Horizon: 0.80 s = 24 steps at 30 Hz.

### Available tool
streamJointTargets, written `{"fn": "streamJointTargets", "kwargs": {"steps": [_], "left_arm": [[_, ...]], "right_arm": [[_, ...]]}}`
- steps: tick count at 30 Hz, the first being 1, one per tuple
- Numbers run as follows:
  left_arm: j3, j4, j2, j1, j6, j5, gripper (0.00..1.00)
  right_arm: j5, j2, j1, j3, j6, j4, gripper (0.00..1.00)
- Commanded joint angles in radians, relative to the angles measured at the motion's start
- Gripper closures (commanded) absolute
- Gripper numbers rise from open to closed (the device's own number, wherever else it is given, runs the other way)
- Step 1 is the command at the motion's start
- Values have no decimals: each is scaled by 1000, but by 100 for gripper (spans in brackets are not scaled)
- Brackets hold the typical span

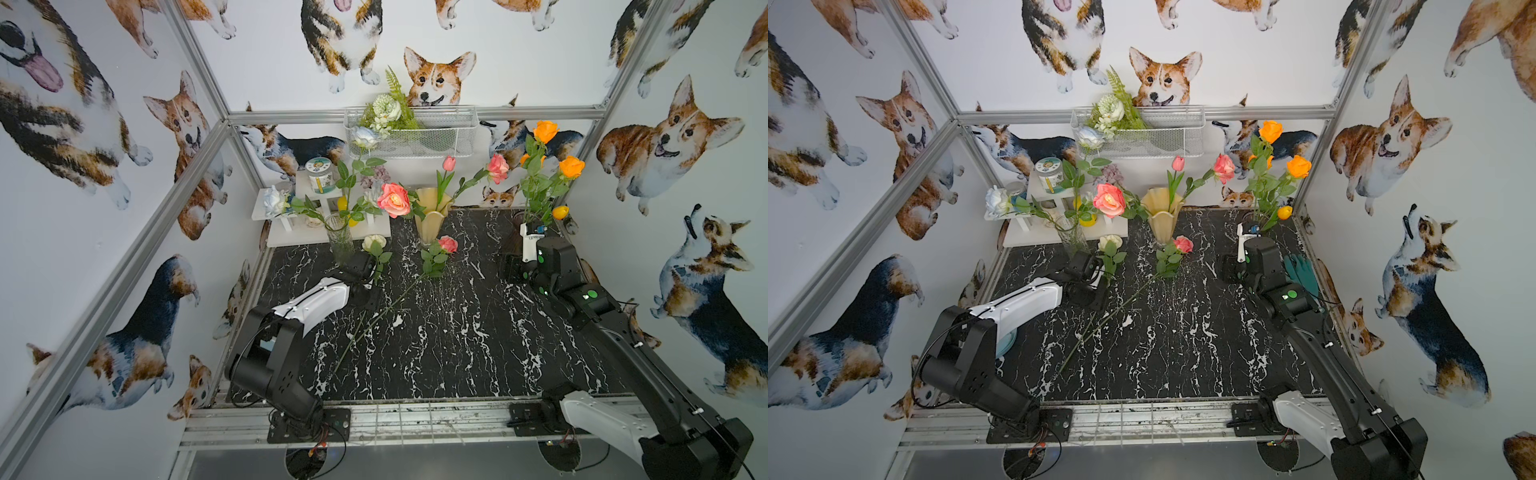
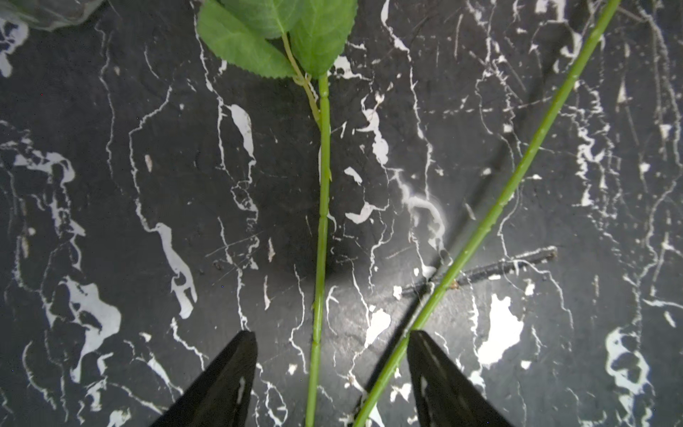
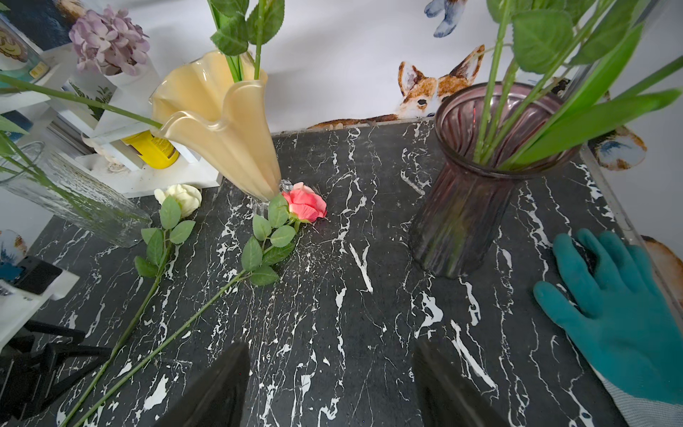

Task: Arrange the flowers in different vases according to their variety
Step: Pick up the flower at the center of the board.

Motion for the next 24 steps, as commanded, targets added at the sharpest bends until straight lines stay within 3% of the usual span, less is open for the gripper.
{"fn": "streamJointTargets", "kwargs": {"steps": [1, 13, 24], "left_arm": [[36, -12, 36, 5, 23, -11, 33], [193, -78, 214, 26, 57, -18, 47], [237, -113, 303, 26, 69, -9, 52]], "right_arm": [[-17, -7, 1, -1, 17, -24, 25], [-37, -9, 2, -3, 36, -39, 25], [-34, 0, 2, -17, 30, -37, 25]]}}
